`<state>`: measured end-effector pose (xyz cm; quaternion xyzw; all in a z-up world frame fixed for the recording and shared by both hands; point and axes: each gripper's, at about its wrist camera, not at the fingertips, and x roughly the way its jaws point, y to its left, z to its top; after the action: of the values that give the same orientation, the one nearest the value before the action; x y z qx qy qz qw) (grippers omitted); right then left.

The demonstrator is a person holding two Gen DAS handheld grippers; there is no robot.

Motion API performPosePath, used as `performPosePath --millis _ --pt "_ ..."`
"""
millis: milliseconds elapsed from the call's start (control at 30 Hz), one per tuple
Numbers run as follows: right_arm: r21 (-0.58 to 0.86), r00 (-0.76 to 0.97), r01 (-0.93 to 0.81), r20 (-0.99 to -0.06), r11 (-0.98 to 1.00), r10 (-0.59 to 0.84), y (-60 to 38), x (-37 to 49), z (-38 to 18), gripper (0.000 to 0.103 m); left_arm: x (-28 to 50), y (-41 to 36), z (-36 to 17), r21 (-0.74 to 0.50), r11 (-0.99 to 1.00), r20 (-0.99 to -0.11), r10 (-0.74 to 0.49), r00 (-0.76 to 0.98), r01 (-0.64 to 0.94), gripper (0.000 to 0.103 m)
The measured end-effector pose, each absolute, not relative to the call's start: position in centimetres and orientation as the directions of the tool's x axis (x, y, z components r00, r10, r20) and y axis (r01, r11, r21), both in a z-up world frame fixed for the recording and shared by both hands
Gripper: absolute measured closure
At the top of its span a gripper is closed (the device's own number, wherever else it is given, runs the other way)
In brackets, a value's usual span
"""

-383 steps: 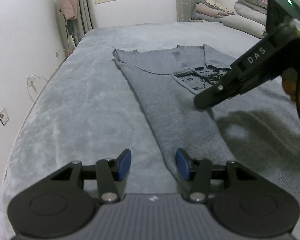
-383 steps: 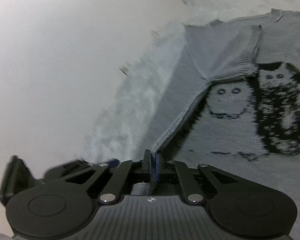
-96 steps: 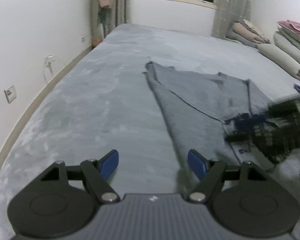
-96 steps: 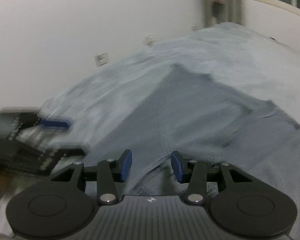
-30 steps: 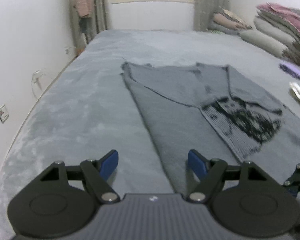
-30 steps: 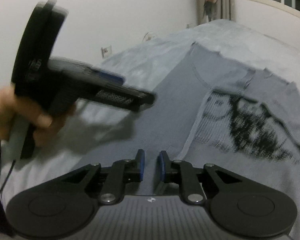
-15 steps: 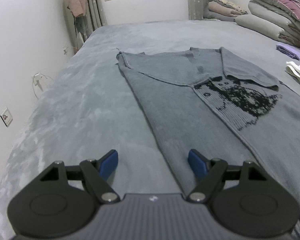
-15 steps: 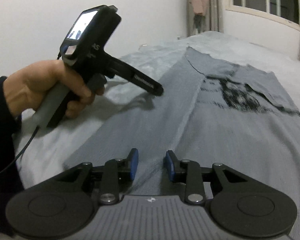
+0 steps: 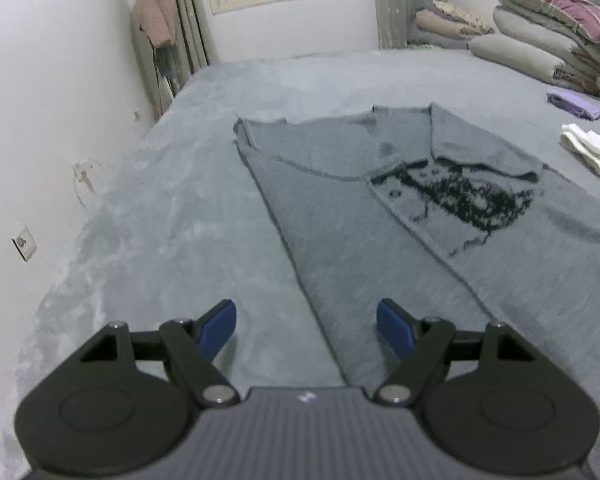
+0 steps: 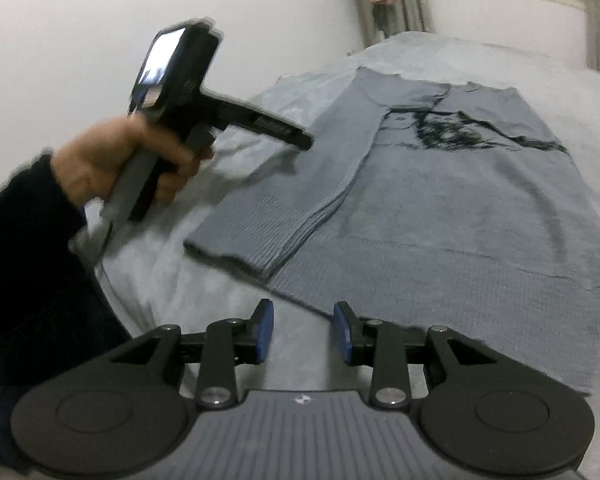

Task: Fold clothes
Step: 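Grasp the sweater edge with the left gripper while the right gripper grasps beside it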

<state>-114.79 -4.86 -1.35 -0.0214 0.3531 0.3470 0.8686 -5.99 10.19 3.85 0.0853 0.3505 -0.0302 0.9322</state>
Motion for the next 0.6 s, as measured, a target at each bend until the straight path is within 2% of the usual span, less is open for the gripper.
performPosePath --millis 133,267,400,500,600 --pt "0.135 0.620 -0.549 -0.596 0.825 0.510 -7.4 -112.2 1.0 0.062 -6.3 9.5 5.1 0.077 0.989 -0.645 -0.048 0.763 0.127 0.026" --pt "-0.049 0.715 -0.506 -0.582 0.861 0.387 -8.2 -106.8 2.9 0.055 -4.8 8.1 5.5 0.003 0.991 -0.667 -0.100 0.739 0.137 0.026" --pt "-0.055 0.715 -0.458 -0.616 0.887 0.331 -9.1 -99.8 3.5 0.055 -2.2 6.3 6.2 -0.145 0.980 -0.696 -0.199 0.690 0.136 0.026" --pt "-0.064 0.726 -0.450 -0.607 0.891 0.323 -9.6 -97.9 2.1 0.055 0.7 3.7 6.6 -0.185 0.975 -0.699 -0.218 0.681 0.122 0.027" --pt "-0.073 0.738 -0.443 -0.596 0.894 0.317 -10.0 -96.2 0.6 0.055 4.0 0.6 6.0 -0.188 0.978 -0.711 -0.201 0.673 0.094 0.044"
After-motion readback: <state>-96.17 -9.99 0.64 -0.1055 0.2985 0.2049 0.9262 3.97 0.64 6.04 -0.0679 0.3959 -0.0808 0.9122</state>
